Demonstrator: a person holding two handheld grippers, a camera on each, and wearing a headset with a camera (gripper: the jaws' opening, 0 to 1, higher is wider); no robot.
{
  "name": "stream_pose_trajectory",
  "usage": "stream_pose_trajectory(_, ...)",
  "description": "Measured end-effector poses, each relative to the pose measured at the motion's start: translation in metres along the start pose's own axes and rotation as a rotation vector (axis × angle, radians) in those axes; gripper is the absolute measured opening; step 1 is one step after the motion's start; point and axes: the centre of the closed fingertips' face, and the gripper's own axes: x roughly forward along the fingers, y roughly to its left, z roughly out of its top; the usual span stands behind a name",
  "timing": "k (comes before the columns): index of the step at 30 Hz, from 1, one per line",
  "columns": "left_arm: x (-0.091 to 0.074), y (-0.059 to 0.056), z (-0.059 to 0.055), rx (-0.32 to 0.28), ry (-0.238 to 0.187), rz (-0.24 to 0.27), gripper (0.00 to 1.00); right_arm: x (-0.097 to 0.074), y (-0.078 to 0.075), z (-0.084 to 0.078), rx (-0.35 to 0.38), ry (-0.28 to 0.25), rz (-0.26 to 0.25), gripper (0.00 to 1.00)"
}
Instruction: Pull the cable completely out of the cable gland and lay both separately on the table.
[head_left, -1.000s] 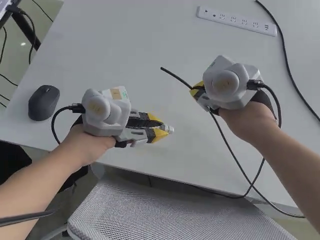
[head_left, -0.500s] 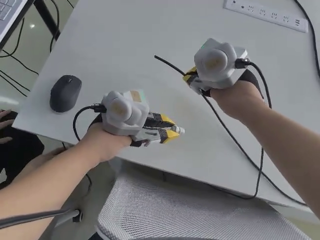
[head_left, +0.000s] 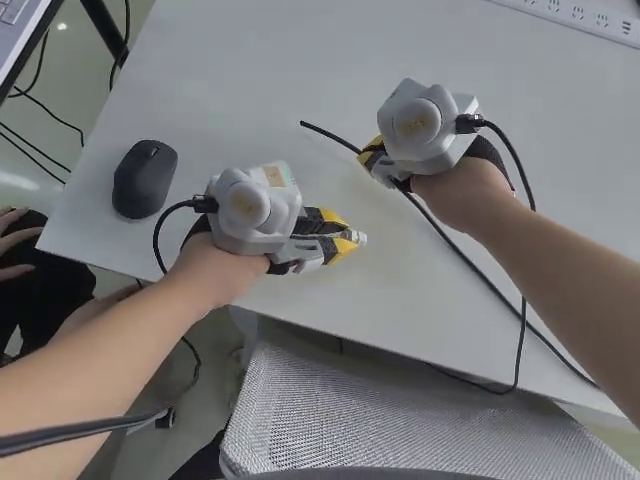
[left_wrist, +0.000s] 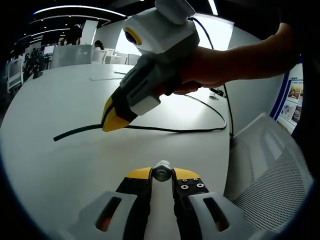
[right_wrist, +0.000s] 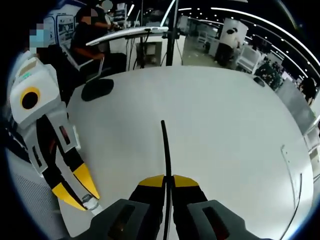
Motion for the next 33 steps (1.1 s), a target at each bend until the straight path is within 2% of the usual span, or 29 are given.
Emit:
stream_pose_trajectory(9,-0.001,0.004,-0.005,-0.007,0.007,0.002,0.16,0.007,0.005,-0.003,0.013,0.007,0.005,0.00)
stream_pose_trajectory(14,-0.003,0.005,-0.010,0.010,0.022,0.004,0.16,0.011,0.007,-0.004,0.011,0.012,0.007,0.00)
stream_pose_trajectory(22,-0.003,0.014,-0.018,0.014,0.038,0.017,0.16,0.014,0.007,-0.005,0.004,0.017,0.003,0.00)
stream_pose_trajectory(30,-0.004,0.013,-0.021,0.026,0.043,0.025,0.16,0.018,0.008,-0.006,-0.008,0.018,0.004,0.00)
stream_pose_trajectory(33,-0.003,0.013,-0.021,0.052,0.059,0.031,0.16,0.019,0.009,-0.006,-0.025,0.023,0.003,0.00)
